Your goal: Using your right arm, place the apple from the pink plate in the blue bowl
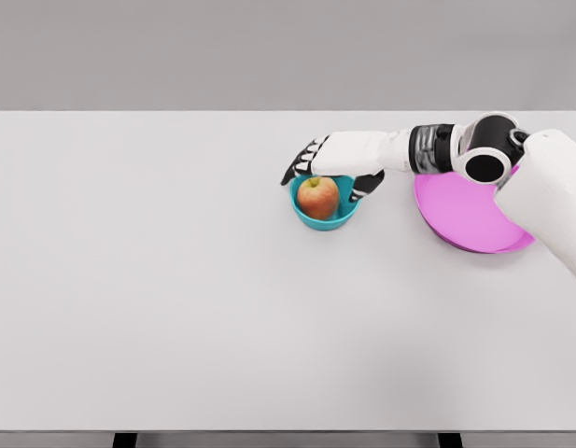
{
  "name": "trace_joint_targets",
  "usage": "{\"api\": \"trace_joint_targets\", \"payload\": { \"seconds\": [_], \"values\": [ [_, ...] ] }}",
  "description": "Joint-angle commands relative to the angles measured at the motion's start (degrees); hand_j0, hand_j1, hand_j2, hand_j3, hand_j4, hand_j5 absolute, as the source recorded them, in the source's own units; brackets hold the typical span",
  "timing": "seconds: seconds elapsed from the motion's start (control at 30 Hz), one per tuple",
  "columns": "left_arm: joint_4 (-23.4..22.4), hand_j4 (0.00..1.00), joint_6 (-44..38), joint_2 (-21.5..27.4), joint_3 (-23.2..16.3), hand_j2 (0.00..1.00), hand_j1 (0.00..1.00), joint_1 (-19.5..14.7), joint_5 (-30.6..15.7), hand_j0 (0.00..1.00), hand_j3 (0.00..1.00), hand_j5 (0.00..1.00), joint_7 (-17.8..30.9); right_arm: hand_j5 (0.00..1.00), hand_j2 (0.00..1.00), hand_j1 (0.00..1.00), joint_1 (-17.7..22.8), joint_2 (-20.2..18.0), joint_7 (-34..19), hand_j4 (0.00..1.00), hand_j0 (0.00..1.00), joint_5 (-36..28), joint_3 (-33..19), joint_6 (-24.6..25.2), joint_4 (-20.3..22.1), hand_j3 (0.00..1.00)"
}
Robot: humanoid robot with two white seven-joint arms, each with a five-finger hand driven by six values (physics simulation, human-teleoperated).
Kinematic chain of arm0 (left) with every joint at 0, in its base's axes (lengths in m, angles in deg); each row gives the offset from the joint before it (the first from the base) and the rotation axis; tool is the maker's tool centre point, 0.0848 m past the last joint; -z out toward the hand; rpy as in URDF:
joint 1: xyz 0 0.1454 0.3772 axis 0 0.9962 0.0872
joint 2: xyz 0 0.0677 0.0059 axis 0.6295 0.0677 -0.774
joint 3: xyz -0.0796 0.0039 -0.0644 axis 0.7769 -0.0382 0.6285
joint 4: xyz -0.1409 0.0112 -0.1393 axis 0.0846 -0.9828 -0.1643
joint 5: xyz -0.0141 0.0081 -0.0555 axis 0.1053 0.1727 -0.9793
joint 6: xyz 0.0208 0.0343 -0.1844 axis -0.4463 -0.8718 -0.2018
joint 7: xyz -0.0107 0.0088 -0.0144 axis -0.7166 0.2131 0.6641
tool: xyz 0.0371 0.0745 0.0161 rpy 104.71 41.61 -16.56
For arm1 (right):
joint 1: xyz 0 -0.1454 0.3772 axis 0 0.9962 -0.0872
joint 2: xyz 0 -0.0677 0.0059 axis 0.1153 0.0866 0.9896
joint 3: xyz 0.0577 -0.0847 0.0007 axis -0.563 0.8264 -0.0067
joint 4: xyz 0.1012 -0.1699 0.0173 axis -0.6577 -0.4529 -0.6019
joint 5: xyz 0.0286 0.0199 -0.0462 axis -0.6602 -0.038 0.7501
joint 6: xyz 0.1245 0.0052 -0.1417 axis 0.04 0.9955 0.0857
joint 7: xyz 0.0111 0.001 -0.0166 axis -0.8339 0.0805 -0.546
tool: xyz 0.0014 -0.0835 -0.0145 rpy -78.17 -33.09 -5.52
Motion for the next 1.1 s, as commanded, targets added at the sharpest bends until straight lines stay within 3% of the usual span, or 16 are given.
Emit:
{"api": "trace_joint_targets", "payload": {
  "seconds": [0.0, 0.07, 0.2, 0.3, 0.37, 0.43, 0.47, 0.53, 0.8, 1.07],
  "values": [
    [0.00, 1.00, 0.00, 0.00, 0.00, 1.00, 1.00, 0.00, -0.01, 1.00, 1.00, 1.00, 0.02, 1.00, 1.00, 1.00, 0.00, -0.25, 0.02, 1.00, 1.00, -0.31, -0.60, 0.16, 0.39, 1.00],
    [0.00, 1.00, 0.00, 0.00, 0.00, 1.00, 1.00, 0.00, -0.01, 1.00, 1.00, 1.00, 0.02, 1.00, 1.00, 1.00, -0.26, -0.69, 0.02, 1.00, 1.00, -0.40, -2.61, 0.16, 1.09, 1.00],
    [0.00, 1.00, 0.00, 0.00, 0.00, 1.00, 1.00, 0.00, -0.01, 1.00, 1.00, 1.00, 0.02, 1.00, 1.00, 1.00, 1.23, -5.35, 0.02, 1.00, 1.00, -1.02, -14.65, 0.16, 2.76, 1.00],
    [0.00, 1.00, 0.00, 0.00, 0.00, 1.00, 1.00, 0.00, -0.01, 1.00, 1.00, 1.00, 0.02, 1.00, 1.00, 1.00, 7.47, -7.90, 0.02, 1.00, 1.00, -1.11, -25.73, 0.16, 2.76, 1.00],
    [0.00, 1.00, 0.00, 0.00, 0.00, 1.00, 1.00, 0.00, -0.01, 1.00, 1.00, 1.00, 0.02, 1.00, 1.00, 1.00, 10.89, -9.92, 0.02, 1.00, 1.00, -1.54, -30.30, 0.16, 2.67, 1.00],
    [0.00, 1.00, 0.00, 0.00, 0.00, 1.00, 1.00, 0.00, -0.01, 1.00, 1.00, 1.00, 0.02, 1.00, 1.00, 1.00, 14.32, -9.04, 0.02, 1.00, 1.00, -1.98, -36.80, 0.16, 2.41, 1.00],
    [0.00, 1.00, 0.00, 0.00, 0.00, 1.00, 1.00, 0.00, -0.01, 1.00, 1.00, 1.00, 0.02, 1.00, 1.00, 1.00, 16.69, -7.29, 0.02, 1.00, 1.00, -1.98, -42.07, 0.16, 2.58, 1.00],
    [0.00, 1.00, 0.00, 0.00, 0.00, 1.00, 1.00, 0.00, -0.01, 1.00, 1.00, 1.00, 0.02, 1.00, 1.00, 1.00, 18.19, -2.45, 0.02, 1.00, 1.00, -1.98, -47.53, 0.16, 3.20, 1.00],
    [0.00, 1.00, 0.00, 0.00, 0.00, 1.00, 1.00, 0.00, -0.01, 1.00, 1.00, 1.00, 0.02, 1.00, 1.00, 1.00, 24.43, -1.83, 0.02, 1.00, 1.00, -1.90, -48.41, 0.16, 3.11, 1.00],
    [0.35, 1.00, 0.62, 0.00, -0.09, 1.00, 1.00, -0.53, 0.25, 1.00, 1.00, 1.00, -0.07, 1.00, 1.00, 1.00, 25.05, -2.18, 0.02, 1.00, 1.00, -1.81, -48.50, 0.16, 2.94, 1.00]
  ]
}}
